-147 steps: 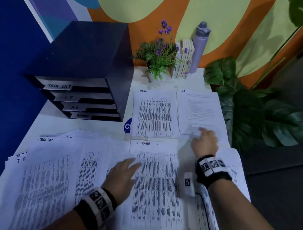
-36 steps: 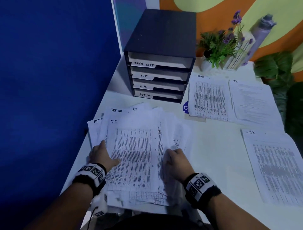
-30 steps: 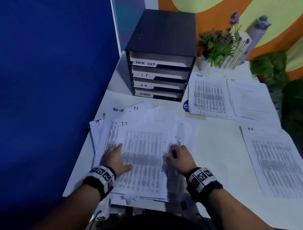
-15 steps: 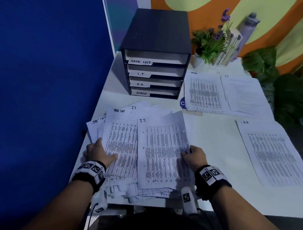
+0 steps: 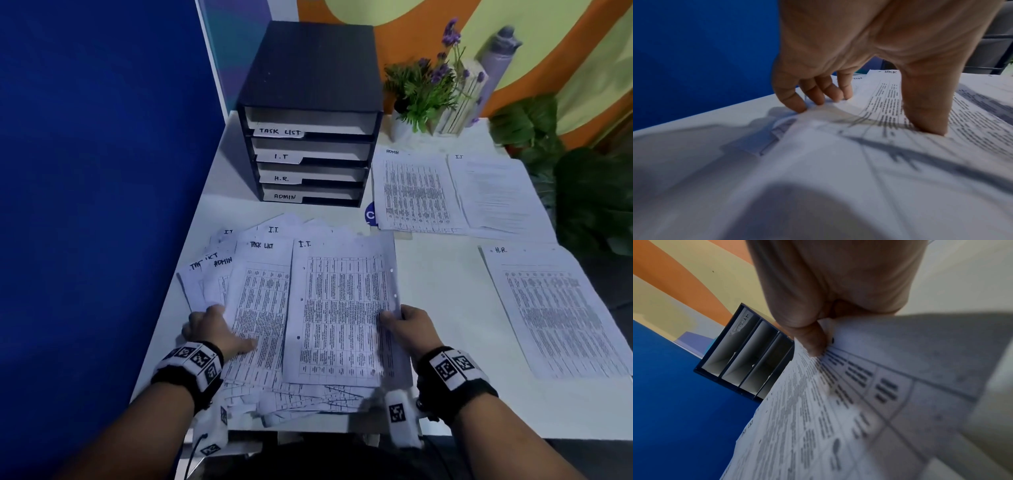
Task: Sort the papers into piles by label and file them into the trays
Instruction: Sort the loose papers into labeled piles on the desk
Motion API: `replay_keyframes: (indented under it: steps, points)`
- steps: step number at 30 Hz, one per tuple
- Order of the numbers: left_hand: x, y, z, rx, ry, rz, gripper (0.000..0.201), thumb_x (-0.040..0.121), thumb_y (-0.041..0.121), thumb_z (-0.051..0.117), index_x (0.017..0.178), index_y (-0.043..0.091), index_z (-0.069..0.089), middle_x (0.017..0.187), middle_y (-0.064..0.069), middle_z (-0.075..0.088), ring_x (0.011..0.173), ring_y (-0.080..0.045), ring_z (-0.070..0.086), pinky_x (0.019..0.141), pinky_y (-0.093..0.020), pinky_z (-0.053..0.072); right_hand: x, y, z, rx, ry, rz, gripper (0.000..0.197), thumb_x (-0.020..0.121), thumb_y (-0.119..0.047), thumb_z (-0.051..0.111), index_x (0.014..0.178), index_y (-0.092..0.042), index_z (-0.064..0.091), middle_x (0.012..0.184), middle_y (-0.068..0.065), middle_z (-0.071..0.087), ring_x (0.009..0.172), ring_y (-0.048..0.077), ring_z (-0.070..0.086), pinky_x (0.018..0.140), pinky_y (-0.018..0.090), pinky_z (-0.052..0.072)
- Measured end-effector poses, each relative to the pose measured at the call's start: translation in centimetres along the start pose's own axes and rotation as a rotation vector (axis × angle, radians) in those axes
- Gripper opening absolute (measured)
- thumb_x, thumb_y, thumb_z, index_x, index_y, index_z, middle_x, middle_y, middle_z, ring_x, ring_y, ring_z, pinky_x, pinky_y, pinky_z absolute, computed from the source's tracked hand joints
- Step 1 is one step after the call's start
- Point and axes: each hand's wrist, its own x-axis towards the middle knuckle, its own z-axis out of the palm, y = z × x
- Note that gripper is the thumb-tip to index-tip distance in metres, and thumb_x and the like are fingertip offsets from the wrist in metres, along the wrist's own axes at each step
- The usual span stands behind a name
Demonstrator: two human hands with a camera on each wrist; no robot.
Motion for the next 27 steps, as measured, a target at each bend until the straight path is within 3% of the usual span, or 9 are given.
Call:
replay_keyframes:
  steps: [3,6,10,14,17,20,23,25,27]
  points:
    - [-0.9,0.9,0.2,-0.022,0.022,0.047,0.098,0.053,0.061,0.084,0.136,0.026,0.043,0.140,-0.008,0.031,0.132,-0.032,0.034,0.111,-0.044,0.031,-0.3,0.1,-0.2,0.041,-0.010,-0.004,0.020,0.089,-0.017,0.065,0.072,-0.006,0.065,0.064,0.009,0.063,0.058,0.023,0.059,0.064,0.041,0.056]
    - [-1.8,1.9,0.5,-0.034,0.033,0.106,0.071,0.065,0.054,0.079,0.125,0.027,0.053,0.139,-0.005,0.033,0.129,-0.031,0.034,0.111,-0.042,0.030,-0.5,0.4,-0.4,0.074,-0.011,0.001,0.019,0.086,-0.015,0.066,0.069,-0.009,0.064,0.064,0.009,0.064,0.061,0.024,0.060,0.068,0.047,0.056]
    - [-2.7,3.5,1.4,-0.223,0.055,0.259,0.037,0.080,0.030,0.074,0.114,0.020,0.063,0.134,-0.008,0.041,0.124,-0.027,0.045,0.110,-0.033,0.034,-1.2,0.4,-0.3,0.126,-0.035,-0.004,0.011,0.087,-0.011,0.066,0.077,-0.008,0.062,0.069,0.013,0.065,0.060,0.025,0.059,0.066,0.046,0.055]
    - [-3.6,5.3,2.0,-0.403,0.011,0.263,0.056,0.084,0.022,0.069,0.136,0.017,0.048,0.139,-0.010,0.042,0.114,-0.025,0.053,0.106,-0.035,0.041,-1.0,1.1,-0.2,0.041,-0.003,-0.074,0.014,0.084,-0.008,0.063,0.073,-0.014,0.059,0.065,0.004,0.062,0.063,0.025,0.059,0.070,0.046,0.056]
    - [-3.5,6.2,1.9,-0.569,-0.028,0.145,0.064,0.089,0.025,0.064,0.146,0.013,0.035,0.135,-0.007,0.052,0.120,-0.027,0.052,0.106,-0.037,0.040,-1.0,1.4,-0.7,0.059,-0.009,-0.057,0.012,0.085,-0.003,0.060,0.077,-0.012,0.059,0.062,0.008,0.060,0.057,0.027,0.058,0.062,0.054,0.057]
    - [-2.8,6.5,1.7,-0.642,-0.116,0.081,0.032,0.092,0.027,0.062,0.122,0.019,0.053,0.121,-0.003,0.059,0.108,-0.022,0.056,0.099,-0.030,0.042,-1.4,1.6,-1.3,0.206,-0.047,0.018,0.014,0.089,0.004,0.054,0.081,-0.007,0.055,0.058,0.015,0.050,0.046,0.028,0.052,0.049,0.049,0.054]
    - [-2.4,6.7,2.4,-0.716,-0.105,0.094,0.023,0.088,0.010,0.065,0.109,0.017,0.065,0.113,-0.005,0.066,0.103,-0.021,0.062,0.092,-0.025,0.045,-1.7,1.9,-1.7,0.260,-0.071,0.038,0.014,0.091,0.007,0.053,0.081,-0.003,0.054,0.057,0.014,0.048,0.042,0.026,0.050,0.044,0.041,0.052]
    - [-2.6,7.2,2.5,-0.743,-0.028,0.081,0.024,0.085,0.001,0.064,0.108,0.009,0.068,0.105,-0.006,0.066,0.094,-0.019,0.062,0.085,-0.021,0.044,-1.4,2.4,-1.8,0.242,-0.066,0.039,0.018,0.087,0.005,0.057,0.076,-0.008,0.058,0.056,0.013,0.052,0.046,0.026,0.051,0.050,0.049,0.054]
    - [-3.1,7.9,2.1,-0.751,-0.019,0.060,0.022,0.085,0.001,0.062,0.103,0.012,0.067,0.099,-0.004,0.063,0.082,-0.016,0.059,0.075,-0.019,0.044,-1.1,2.8,-1.7,0.192,-0.067,0.031,0.018,0.082,-0.001,0.061,0.069,-0.014,0.060,0.055,0.010,0.056,0.050,0.026,0.053,0.057,0.057,0.053]
